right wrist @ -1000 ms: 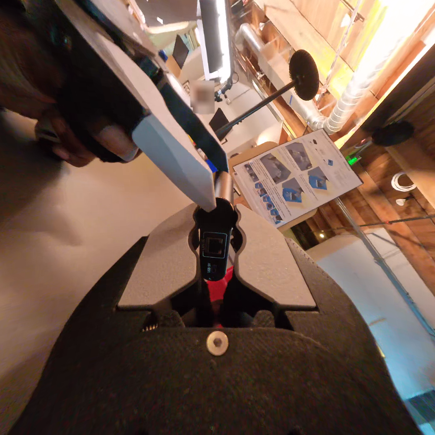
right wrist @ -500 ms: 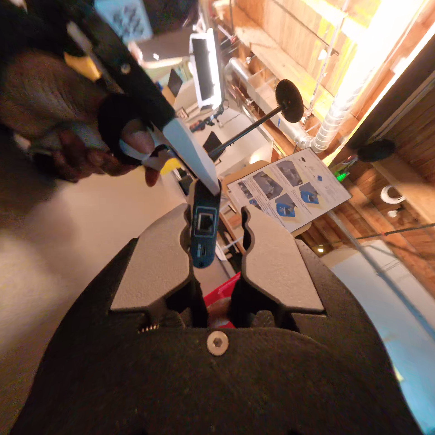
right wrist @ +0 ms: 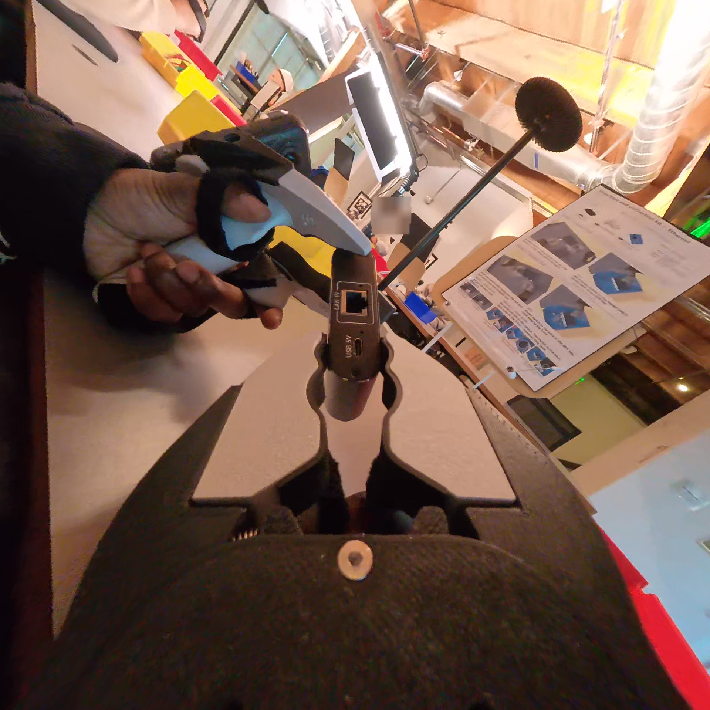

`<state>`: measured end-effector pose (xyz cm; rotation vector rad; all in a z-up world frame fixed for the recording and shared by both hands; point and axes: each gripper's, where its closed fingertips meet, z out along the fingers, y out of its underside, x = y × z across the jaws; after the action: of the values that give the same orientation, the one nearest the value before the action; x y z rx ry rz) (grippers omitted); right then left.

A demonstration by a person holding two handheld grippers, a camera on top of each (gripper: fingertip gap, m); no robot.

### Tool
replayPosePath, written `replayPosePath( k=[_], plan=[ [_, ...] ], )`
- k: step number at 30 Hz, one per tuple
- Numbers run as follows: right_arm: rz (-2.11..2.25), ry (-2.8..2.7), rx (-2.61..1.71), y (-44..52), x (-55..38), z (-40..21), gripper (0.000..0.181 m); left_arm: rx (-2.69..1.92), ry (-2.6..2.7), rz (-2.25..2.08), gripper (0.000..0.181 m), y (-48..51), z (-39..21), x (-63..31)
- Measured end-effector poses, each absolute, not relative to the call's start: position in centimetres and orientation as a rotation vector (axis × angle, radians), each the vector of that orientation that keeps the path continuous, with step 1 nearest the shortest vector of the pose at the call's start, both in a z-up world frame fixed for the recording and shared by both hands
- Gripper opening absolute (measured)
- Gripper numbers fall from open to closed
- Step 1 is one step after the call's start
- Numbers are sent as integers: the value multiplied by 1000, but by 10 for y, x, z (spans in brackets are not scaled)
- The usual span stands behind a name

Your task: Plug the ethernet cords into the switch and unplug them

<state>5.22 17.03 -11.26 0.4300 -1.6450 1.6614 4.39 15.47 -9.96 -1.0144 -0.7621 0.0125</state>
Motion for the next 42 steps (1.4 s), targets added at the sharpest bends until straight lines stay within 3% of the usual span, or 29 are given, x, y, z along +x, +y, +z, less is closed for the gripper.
replayPosePath(
  k=[8,14,21,27,30,42],
  plan=[
    [1782,-1671,286,182,42,-101,24,-1032,-669,276,74,152,-87,46],
    [1799,-1768,389,178,53,-111,24,-1465,-313,959,70,169,-104,56],
    [1662,-1875,596,169,68,-135,24,-1889,-19,1237,61,174,-125,67],
    [1640,-1875,690,168,78,-140,24,-2089,14,1261,53,161,-152,62],
    [1687,-1862,698,170,80,-136,24,-2066,-3,1255,33,162,-153,60],
    [1652,-1801,390,169,44,-122,36,-2004,-542,915,26,155,-155,50]
  ],
)
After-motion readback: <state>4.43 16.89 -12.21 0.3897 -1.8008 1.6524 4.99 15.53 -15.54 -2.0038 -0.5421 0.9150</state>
